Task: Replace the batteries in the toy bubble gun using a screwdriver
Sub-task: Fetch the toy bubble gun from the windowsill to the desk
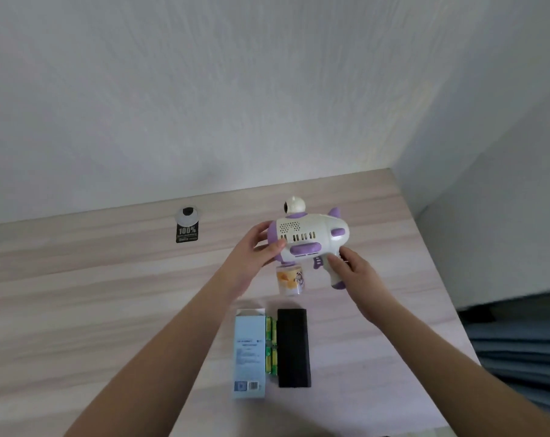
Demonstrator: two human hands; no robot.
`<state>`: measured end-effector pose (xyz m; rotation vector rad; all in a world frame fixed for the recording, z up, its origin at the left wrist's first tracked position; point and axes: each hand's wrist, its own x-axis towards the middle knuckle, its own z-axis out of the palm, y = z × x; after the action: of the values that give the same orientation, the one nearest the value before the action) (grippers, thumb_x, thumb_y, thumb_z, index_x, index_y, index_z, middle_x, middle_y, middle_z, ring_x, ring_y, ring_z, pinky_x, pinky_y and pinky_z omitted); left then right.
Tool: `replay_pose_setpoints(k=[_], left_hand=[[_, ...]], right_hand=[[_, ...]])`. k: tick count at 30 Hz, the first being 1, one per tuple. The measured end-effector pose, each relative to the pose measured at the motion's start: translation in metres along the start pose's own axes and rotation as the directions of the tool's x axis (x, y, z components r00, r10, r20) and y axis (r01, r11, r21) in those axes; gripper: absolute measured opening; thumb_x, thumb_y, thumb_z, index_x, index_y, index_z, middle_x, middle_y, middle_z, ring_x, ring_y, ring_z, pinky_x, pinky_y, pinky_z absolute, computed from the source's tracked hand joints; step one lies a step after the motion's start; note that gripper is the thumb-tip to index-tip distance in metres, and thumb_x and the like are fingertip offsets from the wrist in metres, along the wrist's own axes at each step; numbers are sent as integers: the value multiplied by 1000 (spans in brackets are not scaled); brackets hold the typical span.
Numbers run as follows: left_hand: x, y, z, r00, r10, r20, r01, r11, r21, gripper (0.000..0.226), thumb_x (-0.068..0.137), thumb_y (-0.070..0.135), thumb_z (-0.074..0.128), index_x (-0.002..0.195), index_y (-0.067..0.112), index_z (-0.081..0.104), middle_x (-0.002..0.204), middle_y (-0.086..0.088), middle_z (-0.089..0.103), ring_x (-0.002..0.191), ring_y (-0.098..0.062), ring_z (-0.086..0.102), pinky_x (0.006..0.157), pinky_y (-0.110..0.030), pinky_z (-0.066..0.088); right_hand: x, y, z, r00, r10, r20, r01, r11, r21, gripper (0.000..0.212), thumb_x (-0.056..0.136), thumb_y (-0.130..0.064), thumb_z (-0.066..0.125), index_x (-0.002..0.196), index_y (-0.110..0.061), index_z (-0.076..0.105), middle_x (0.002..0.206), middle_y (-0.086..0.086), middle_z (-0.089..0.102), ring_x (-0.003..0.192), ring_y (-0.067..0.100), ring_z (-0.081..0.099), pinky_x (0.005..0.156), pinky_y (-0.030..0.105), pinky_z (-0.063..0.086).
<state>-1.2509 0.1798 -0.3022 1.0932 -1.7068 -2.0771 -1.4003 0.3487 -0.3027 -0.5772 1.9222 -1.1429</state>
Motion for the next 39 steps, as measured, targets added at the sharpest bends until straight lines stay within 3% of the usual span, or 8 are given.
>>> replay_pose_setpoints(k=[6,9,14,19,22,29,34,39], left_hand=[[69,-32,-18,996,-73,48,72,997,36,55,84,24,74,134,23,52,130,-2,60,114,-16,62,94,-34,53],[89,-44,-26,995,-99,32,96,991,92,65,72,42,80,131,31,54,130,3,61,115,-15,61,100,-42,50],[104,-53,-38,995,-85,45,78,989,127,70,68,45,82,131,34,54,129,8,61,115,-15,62,100,-44,49],[111,-56,-45,994,-78,79,69,991,114,69,70,38,82,132,29,53,127,9,62,112,-12,63,95,-35,51],[113,-59,-45,995,-76,64,69,993,100,60,77,28,80,131,29,53,127,8,62,110,-12,64,94,-35,51],[109,-58,-37,998,-34,48,26,986,165,70,65,47,82,127,37,52,126,11,60,111,-9,62,96,-40,52],[105,-58,-33,1000,-6,-14,9,970,241,77,66,54,78,133,33,47,128,13,58,112,-5,60,96,-37,52],[88,-59,-34,984,-37,-174,82,962,259,66,82,51,68,138,27,44,129,6,54,109,-9,59,81,-23,47]], right_hand=[[60,26,18,994,99,-49,-102,992,-70,20,98,-29,49,101,-13,60,104,9,58,79,16,57,70,29,56],[80,34,25,989,127,-73,-134,986,-97,20,97,-29,51,99,-12,61,102,10,57,77,18,58,72,35,57],[94,43,35,984,165,-70,-168,985,-33,21,95,-25,57,102,-7,62,99,11,60,70,18,66,57,14,48],[102,49,39,982,182,-56,-185,981,-58,22,94,-26,58,98,-5,61,96,13,63,59,10,69,67,28,43],[105,51,42,980,189,-56,-194,977,-93,24,95,-28,55,97,-4,58,99,15,62,62,18,71,65,31,39],[104,62,43,969,148,-198,-186,964,-190,23,90,-33,62,107,-17,62,97,-2,67,71,3,62,59,17,40],[99,68,41,952,173,-251,-221,958,-180,37,88,-39,65,118,-18,60,102,-2,66,90,15,61,67,24,42],[70,75,40,934,167,-315,-247,940,-235,34,89,-46,59,110,-19,57,101,1,59,77,9,56,57,23,40]])
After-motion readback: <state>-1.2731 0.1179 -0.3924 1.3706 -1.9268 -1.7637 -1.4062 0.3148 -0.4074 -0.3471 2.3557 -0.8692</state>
